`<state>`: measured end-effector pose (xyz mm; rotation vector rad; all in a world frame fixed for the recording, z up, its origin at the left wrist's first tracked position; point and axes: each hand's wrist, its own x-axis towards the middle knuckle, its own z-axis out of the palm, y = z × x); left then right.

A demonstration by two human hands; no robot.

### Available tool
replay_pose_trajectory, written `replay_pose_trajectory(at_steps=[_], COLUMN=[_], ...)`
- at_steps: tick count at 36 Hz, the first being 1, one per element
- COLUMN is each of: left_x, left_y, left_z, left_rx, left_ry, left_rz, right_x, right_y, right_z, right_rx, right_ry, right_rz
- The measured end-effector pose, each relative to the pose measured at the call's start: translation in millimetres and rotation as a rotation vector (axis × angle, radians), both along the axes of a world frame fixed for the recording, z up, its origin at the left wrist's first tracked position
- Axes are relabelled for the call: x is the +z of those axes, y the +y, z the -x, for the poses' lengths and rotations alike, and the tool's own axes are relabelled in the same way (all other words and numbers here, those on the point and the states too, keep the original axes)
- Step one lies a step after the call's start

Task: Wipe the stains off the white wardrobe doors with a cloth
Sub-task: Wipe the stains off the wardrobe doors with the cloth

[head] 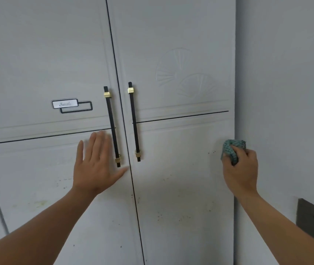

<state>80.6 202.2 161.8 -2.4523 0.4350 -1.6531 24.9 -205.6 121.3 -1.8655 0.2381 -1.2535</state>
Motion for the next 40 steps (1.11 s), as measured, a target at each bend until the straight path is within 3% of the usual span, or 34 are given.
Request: replay_pose_trajectory(at_steps=[7, 18, 24, 29, 36, 40], left_x=[-19, -23, -25, -26, -25, -27], left_y=[-9, -17, -14, -16, -17, -15], left_z=[-47, -59, -60, -60, -62, -64], left_rx=[0.042, 0.005, 0.020, 0.053, 0.053, 0.059], left_ry=[-0.169, -0.154, -0.159, -0.194, -0.207, -0.231], left_rz=[0.081, 0.180, 0.159, 0.149, 0.145, 0.134], right_x=[-9, -19, -41, -37, -52, -44], right_y=[-36, -27, -8, -17, 5, 2], right_z=[-44, -92, -91, -98, -95, -98], right_rx=[-0.116, -0.134, -0.062, -0.167, -0.060, -0.135], right_ry=[0.015, -0.121, -0.190, -0.216, -0.213, -0.226], right_rz=[-0.012, -0.028, 0.377, 0.111, 0.653, 0.244])
